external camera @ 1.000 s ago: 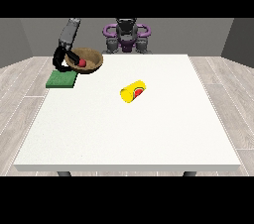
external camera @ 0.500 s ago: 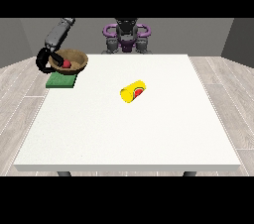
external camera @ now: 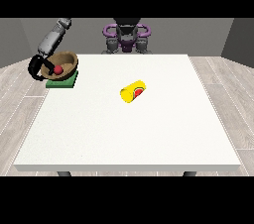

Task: Pick the cup and pour the ball into the bowl, then pick the bowl and place it on the pad

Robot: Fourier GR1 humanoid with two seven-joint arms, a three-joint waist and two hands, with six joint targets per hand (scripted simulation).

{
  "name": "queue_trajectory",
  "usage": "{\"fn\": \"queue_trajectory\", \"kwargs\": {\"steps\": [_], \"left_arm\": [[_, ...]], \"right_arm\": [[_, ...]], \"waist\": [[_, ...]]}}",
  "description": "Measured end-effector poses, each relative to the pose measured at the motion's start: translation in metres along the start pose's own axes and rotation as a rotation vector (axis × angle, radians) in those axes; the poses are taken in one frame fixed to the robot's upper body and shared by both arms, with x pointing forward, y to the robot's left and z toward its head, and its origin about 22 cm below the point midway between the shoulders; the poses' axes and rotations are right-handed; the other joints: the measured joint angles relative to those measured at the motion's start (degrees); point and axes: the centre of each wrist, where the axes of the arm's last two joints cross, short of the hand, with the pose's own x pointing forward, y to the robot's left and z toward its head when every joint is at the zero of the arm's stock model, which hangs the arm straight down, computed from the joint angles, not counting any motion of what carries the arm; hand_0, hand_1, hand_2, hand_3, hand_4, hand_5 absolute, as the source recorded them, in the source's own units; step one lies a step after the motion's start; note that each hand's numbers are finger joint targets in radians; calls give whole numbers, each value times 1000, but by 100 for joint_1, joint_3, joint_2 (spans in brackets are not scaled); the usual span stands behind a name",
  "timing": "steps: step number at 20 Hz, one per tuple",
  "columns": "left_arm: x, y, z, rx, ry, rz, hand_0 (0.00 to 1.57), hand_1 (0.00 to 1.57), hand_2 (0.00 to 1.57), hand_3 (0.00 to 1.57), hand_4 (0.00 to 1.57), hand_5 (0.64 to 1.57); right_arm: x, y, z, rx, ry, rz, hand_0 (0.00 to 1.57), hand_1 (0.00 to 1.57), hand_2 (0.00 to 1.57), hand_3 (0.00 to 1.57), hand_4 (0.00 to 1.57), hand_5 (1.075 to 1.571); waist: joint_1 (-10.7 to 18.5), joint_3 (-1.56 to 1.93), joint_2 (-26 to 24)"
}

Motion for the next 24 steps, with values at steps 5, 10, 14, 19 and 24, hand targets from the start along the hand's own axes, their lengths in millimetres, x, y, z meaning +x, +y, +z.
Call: {"fn": "queue_trajectory", "kwargs": {"steps": [5, 10, 14, 19, 24], "left_arm": [[8, -6, 0, -12, -3, 15, 0, 0, 0, 0, 0, 1529], [-10, -4, 8, -5, 50, 8, 0, 0, 0, 0, 0, 1533], [-23, -6, 11, -1, 79, 0, 0, 0, 0, 0, 0, 1531], [-26, 0, 15, 1, 78, 5, 0, 0, 0, 0, 0, 1525], [-12, 5, 13, 7, 41, 10, 0, 0, 0, 0, 0, 1521]], "right_arm": [[-3, -26, 3, -20, -2, 5, 1571, 1571, 1571, 705, 1256, 1559], [15, -37, -2, 8, 22, 23, 1571, 1571, 1571, 1201, 1238, 1570], [20, -14, -9, 45, 38, 55, 1571, 1571, 1571, 1159, 1200, 1570], [-2, 7, -5, 64, 75, 19, 1571, 1571, 1571, 1130, 1117, 1568], [-25, -3, 4, 33, 127, -76, 1571, 1571, 1571, 1571, 504, 1561]], "waist": [[73, -2, -32], [26, -11, -308], [-21, -14, -471], [-34, -14, -475], [4, -7, -313]]}}
